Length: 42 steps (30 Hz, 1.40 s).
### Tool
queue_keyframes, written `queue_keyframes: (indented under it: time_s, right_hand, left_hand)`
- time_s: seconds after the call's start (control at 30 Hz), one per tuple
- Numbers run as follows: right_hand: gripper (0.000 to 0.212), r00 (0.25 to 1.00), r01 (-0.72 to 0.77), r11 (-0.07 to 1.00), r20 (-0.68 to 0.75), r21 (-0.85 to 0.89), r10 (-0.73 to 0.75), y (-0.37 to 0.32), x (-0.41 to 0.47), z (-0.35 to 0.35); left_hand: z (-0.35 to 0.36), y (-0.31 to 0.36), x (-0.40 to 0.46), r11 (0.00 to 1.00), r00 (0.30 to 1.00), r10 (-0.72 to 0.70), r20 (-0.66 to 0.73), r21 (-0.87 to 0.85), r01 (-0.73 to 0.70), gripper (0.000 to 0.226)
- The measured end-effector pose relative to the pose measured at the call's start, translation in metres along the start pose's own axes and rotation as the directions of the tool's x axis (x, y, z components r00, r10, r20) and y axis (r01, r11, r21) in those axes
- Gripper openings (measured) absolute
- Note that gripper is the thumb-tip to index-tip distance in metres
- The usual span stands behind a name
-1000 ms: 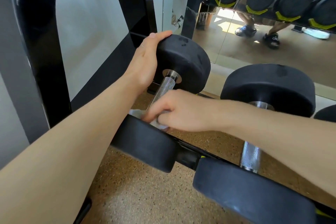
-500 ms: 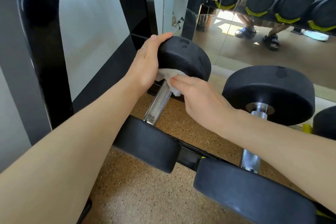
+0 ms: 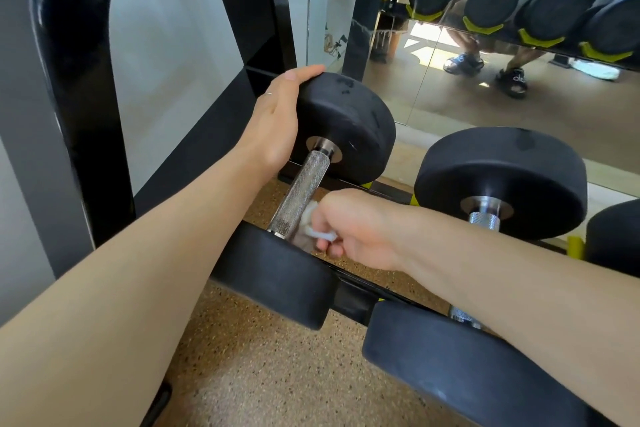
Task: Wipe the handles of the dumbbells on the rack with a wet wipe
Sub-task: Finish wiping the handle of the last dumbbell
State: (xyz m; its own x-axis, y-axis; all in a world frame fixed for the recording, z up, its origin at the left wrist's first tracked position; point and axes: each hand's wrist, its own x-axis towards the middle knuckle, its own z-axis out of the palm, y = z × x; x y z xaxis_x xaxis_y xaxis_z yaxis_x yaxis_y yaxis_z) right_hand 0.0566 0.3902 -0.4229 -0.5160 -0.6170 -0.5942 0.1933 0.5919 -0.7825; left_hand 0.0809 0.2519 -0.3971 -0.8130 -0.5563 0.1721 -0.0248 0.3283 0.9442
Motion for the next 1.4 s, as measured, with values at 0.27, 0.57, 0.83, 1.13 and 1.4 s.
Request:
queue_keyframes:
  time_s: [0.27,0.57,0.83,1.13,1.4]
  right_hand:
    - [0.019,0.998,-0.061,0.989,-0.029,-0.134,0.057,-0.005,-0.010,0.017]
    - [0.028,0.992,0.114,0.993,0.055,-0.045,-0.111,-0.013,-0.032,0.009]
    - [0.036,0.863,0.379,0.920,0.320,0.103,-0.391,-0.037,-0.050,-0.001]
    - [0.013,0.627,0.611,0.754,0.434,0.240,-0.646,-0.078,-0.076,0.084]
    - [0.014,0.464,0.872,0.486,0.413,-0.058,-0.784,-0.080,-0.103,0.190]
  left_hand:
    - [0.000,0.002,-0.002,0.999,1.000,0.011,-0.001,0.039,-0.011,0.044]
    - [0.002,0.003,-0.008,0.990,1.000,0.019,-0.024,0.141,-0.015,0.051]
    - [-0.033,0.024,-0.027,0.979,0.997,-0.024,-0.079,0.200,0.040,0.071]
    - [-0.125,0.069,-0.162,0.983,0.956,-0.125,-0.267,0.099,0.156,0.049]
    - [-0.173,0.074,-0.269,0.952,0.768,-0.265,-0.584,-0.031,0.305,0.020]
